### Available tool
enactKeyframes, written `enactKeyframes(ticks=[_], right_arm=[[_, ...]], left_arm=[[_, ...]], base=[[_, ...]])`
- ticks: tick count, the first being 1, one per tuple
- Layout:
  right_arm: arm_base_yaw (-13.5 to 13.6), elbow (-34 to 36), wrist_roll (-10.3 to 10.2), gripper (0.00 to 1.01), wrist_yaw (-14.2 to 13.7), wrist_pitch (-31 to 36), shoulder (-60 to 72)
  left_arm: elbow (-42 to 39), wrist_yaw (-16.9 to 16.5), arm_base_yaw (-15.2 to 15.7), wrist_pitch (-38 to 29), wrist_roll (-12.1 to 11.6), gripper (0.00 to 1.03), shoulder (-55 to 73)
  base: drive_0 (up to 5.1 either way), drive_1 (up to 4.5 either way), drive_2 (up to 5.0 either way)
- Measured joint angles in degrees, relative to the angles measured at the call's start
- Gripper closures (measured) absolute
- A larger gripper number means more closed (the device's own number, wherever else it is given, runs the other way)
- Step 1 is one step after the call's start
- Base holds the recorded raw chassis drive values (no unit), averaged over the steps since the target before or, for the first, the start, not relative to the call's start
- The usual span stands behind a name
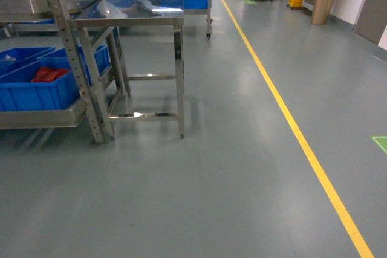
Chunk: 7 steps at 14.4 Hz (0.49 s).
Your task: Pick blue part to blue bin on bottom shelf
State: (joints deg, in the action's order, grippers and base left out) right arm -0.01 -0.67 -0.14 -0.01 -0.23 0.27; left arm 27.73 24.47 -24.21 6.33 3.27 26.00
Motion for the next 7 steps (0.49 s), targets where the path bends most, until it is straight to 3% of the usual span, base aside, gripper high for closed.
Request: enactKeyframes(ticks=[7], right_arm=[[0.00, 0.00, 0.00, 0.03, 0.00, -0.09, 0.00]], left_arm=[[0.00, -0.02, 0.00, 0.02, 0.00, 0.59, -0.04]], base=[[0.0, 4.18, -4.2]])
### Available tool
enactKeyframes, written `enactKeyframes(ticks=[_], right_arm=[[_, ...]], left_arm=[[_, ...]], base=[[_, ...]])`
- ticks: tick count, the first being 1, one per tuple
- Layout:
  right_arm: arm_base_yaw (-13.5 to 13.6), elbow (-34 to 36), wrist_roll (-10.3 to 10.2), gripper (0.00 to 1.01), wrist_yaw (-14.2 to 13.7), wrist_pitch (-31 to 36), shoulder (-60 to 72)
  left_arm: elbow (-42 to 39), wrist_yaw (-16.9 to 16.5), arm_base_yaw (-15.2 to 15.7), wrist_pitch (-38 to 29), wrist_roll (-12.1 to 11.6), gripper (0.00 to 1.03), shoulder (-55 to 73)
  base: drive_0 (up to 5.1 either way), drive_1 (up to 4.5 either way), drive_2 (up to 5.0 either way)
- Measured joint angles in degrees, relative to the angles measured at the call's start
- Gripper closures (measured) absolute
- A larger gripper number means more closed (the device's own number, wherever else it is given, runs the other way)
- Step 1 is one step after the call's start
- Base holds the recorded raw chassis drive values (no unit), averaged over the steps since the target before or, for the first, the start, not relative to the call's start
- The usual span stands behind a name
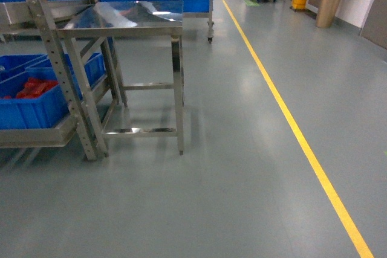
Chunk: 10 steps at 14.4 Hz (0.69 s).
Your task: Pick blue part to blue bin on bottom shelf
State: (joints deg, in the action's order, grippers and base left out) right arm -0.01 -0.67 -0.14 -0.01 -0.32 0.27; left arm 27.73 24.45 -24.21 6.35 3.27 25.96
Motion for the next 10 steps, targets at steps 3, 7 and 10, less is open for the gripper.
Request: enactKeyframes(ticks=[3, 7, 10], right_arm=[[0.00, 0.00, 0.00, 0.03, 0.00, -0.02, 0.00], [0.00, 0.00, 0.00, 0.03, 0.00, -0.04, 0.00], [0.00, 0.00, 0.00, 0.03, 0.00, 0.22, 0.00]], left_arm=[[0.00, 0.02, 0.00, -0.13, 0.00, 0.59, -0.04], [0.00, -0.02, 0.00, -0.24, -0.02, 0.59, -0.02], [0.00, -0.04, 0.04, -0.17, -0.02, 0.59, 0.02]], base=[[0.0, 4.18, -4.2], [0.0, 4.18, -4.2], [0.0, 4.18, -4.2]])
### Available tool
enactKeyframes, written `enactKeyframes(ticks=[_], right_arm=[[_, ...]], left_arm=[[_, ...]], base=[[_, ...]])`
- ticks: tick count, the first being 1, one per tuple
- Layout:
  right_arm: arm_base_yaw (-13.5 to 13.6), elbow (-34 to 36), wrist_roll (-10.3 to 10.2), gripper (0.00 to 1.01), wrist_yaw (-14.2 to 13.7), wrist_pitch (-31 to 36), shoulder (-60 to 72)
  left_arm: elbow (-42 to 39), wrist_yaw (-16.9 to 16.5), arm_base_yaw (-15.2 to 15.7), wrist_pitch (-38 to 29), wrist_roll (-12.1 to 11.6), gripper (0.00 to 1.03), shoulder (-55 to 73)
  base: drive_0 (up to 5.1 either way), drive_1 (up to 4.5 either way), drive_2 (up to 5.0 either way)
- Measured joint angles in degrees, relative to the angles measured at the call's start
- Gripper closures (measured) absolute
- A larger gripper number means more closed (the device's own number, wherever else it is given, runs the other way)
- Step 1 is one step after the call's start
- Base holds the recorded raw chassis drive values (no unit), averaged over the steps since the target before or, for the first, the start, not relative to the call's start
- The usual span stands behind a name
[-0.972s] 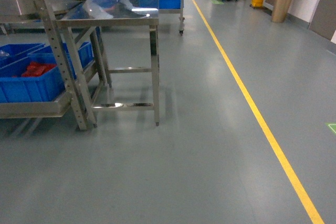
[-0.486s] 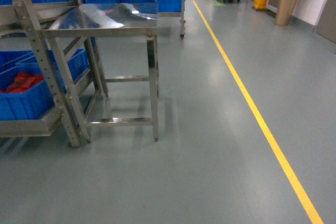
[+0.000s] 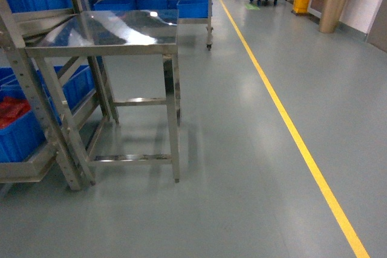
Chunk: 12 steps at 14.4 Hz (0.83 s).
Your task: Pick blue part to blue bin on bottom shelf
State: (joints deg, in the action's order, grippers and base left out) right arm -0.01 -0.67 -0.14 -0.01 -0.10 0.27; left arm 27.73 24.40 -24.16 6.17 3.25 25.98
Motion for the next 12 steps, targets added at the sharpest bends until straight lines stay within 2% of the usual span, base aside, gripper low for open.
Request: enactKeyframes(ticks=[12], right_arm=[[0.00, 0.00, 0.00, 0.03, 0.00, 0.11, 0.00]], left_arm=[[0.00, 0.02, -0.07, 0.17, 0.00, 0.59, 0.00]], base=[[0.0, 4.20, -4.2]])
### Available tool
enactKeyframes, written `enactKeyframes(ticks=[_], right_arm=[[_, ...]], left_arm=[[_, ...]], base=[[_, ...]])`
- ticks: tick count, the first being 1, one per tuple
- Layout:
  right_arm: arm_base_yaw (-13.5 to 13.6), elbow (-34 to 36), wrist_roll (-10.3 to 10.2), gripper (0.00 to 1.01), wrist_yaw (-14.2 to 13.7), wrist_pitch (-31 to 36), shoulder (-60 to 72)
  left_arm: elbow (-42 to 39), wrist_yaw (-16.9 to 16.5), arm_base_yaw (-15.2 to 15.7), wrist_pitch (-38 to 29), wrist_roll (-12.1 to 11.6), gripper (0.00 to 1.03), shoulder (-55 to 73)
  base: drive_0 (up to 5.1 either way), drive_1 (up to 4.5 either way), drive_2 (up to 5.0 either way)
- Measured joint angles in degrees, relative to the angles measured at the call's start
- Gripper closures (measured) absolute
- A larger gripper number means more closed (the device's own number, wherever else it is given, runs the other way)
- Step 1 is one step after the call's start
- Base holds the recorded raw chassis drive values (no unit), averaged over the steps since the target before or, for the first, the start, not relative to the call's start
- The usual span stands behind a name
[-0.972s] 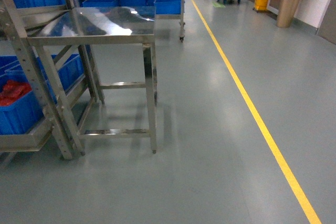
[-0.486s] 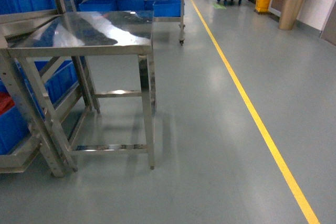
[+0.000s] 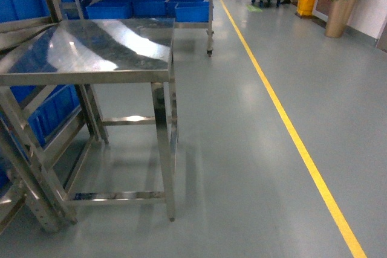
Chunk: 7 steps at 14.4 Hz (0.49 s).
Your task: Pick blue part to blue bin on bottom shelf
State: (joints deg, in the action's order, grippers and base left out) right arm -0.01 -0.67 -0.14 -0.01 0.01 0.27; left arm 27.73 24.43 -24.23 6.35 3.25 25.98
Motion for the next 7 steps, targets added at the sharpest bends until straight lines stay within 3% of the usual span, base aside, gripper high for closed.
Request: enactKeyframes(ticks=[7], right_arm=[[0.00, 0.00, 0.00, 0.03, 0.00, -0.42, 0.00]], left_arm=[[-0.11, 0.02, 0.00, -0.02, 0.00, 0.59, 0.24]], base=[[0.0, 4.21, -4.2]])
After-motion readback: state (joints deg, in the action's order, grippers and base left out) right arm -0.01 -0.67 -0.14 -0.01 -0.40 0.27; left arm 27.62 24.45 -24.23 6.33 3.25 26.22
